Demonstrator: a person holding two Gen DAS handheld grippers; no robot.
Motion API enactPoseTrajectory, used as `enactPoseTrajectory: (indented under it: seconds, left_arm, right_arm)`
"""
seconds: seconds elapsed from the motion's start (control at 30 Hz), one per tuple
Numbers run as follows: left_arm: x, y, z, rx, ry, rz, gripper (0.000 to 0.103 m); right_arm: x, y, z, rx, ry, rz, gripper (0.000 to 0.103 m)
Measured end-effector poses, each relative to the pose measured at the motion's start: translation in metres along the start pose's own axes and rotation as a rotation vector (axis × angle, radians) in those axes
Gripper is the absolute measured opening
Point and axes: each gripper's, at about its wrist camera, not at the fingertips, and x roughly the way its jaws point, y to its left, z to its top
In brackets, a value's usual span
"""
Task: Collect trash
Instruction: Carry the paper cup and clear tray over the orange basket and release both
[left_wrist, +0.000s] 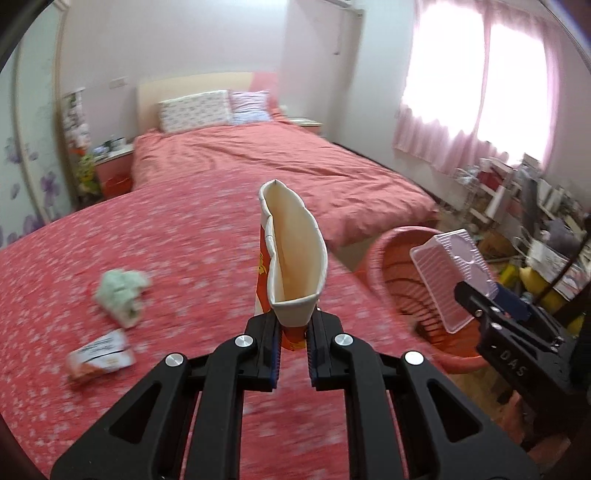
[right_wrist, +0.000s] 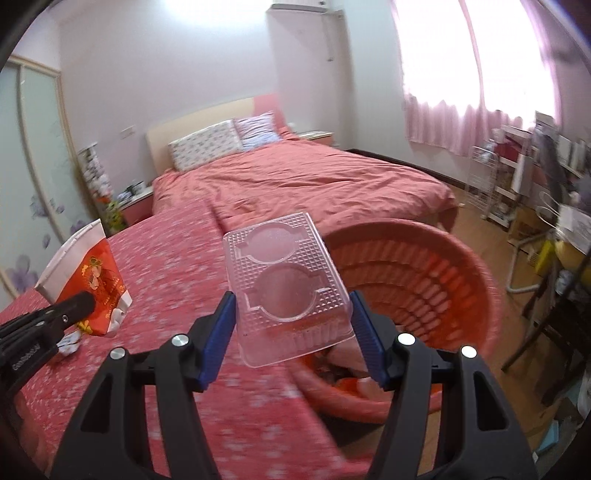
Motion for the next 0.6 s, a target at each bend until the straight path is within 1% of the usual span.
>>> enactPoseTrajectory:
  seconds: [0.2,0.3,0.47,0.6]
  left_arm:
    - [0.023,-0.052,0.005,0.054,0.003,-0.133,0.011]
    - [0.036,-0.071,0.006,0.081,0.014,-0.174,0.011]
    - [0.053,-0.098,0.005,0.114,0.037,-0.212,0.011]
    - [0.058,-0.109,0.003,0.129,0.043,-0.231,0.011]
  right_arm:
    - [0.003,-0.058,0.005,0.078,-0.015,-0.063,0.061]
    - [0.006,-0.077,0.007,0.096,-0.023,-0.085,0.061]
    - [0.013,-0.098,0.006,0.114,-0.024,-0.101,0.061]
    - [0.013,-0.107,0.008,0.123,-0.034,-0.100,0.061]
